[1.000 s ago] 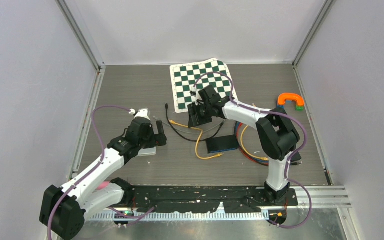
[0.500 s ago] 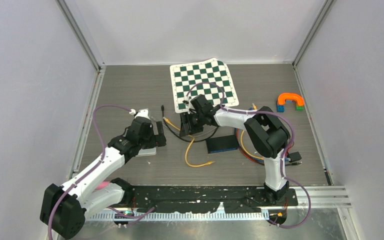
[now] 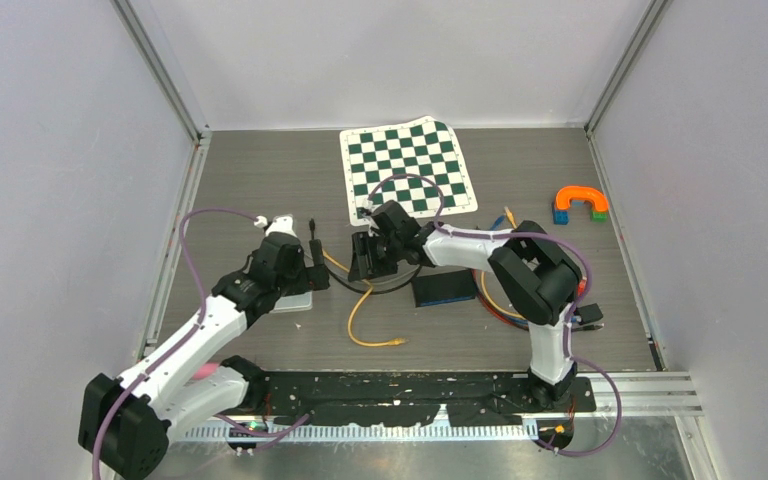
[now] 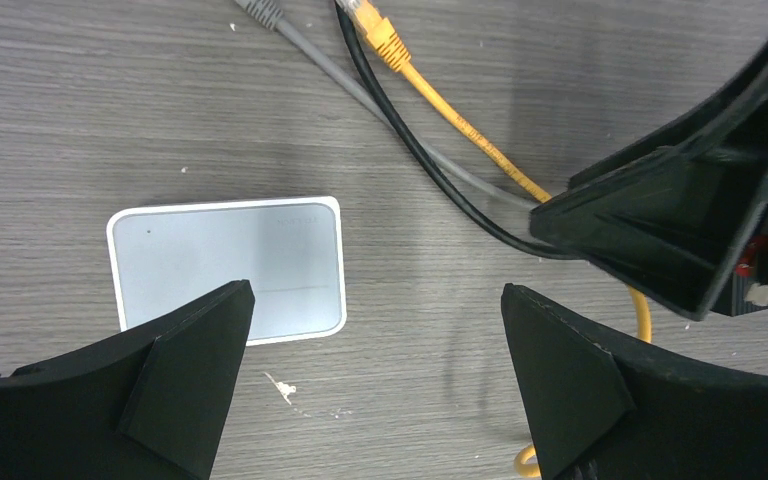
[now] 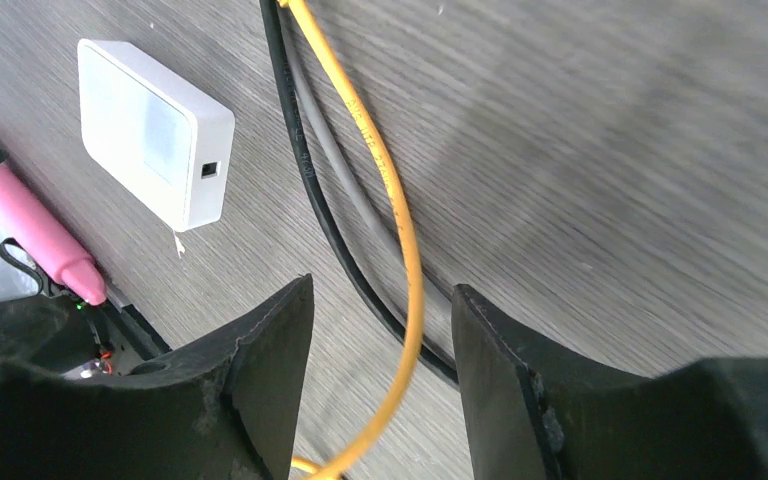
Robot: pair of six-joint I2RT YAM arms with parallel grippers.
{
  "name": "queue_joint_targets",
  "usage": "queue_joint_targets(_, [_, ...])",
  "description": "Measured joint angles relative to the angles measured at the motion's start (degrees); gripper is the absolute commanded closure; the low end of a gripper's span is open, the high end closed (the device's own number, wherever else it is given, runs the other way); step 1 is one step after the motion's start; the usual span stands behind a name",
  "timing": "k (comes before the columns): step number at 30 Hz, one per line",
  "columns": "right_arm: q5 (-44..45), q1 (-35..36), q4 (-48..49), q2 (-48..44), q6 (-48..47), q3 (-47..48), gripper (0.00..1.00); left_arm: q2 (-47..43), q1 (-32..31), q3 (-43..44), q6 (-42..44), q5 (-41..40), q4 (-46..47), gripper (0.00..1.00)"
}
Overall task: Pull the plug from the switch port
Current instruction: Move the connector to the center of the board, then reset both arms
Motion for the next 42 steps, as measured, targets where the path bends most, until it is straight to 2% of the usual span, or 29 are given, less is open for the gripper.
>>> queue_joint_targets(1, [0.9, -0.3, -1.2, -1.2, -1.0, 0.0, 0.35, -0.9, 0.0, -0.1, 0.0, -0.3, 0.2, 0.00])
queue_joint_targets(4, [4.2, -1.9, -4.0, -6.6, -4.0, -0.1, 0.32, -4.1, 0.0, -0.9, 0.0, -1.9, 0.8, 0.00])
queue_joint_targets(8, [8.9, -6.1, -5.0, -19.2, -7.2, -1.8, 0.28, -8.2, 0.0, -2.5, 1.6, -3.4, 2.6, 0.00])
queue_joint_targets(13, [15.3, -13.0, -4.2, -33.3, -8.8, -8.7, 0.15, -10.2, 0.0, -3.0, 3.1, -5.3, 3.0, 0.00])
queue_joint_targets(17, [21.9, -18.5, -6.7, -42.6, -9.5, -16.2, 0.02, -7.5, 0.0, -1.9, 3.1, -6.2, 1.7, 0.00])
queue_joint_targets(21, [30.0, -24.6, -10.3, -52.8, -10.0, -21.4, 0.04, -1.6, 0.0, 2.4, 3.0, -6.7, -0.8, 0.00])
queue_joint_targets(25, [36.7, -30.7, -13.6, -61.7, -11.3, -22.8, 0.05, 3.8, 0.0, 7.9, 2.4, -7.7, -3.7, 0.00])
queue_joint_targets(30, [37.7, -40.5, -19.2, -65.4, -12.8, -22.6, 0.05, 8.1, 0.0, 13.7, 1.3, -10.4, -7.9, 0.00])
queue_joint_targets(36, [32.6, -49.9, -23.6, -65.3, -12.8, -22.9, 0.05, 6.3, 1.6, 14.0, 1.6, -10.8, -9.6, 0.01])
queue_joint_targets(42, [26.0, -50.9, -24.0, -65.3, -12.8, -22.9, 0.05, -1.9, 12.8, 12.5, 1.9, -5.9, -8.8, 0.00])
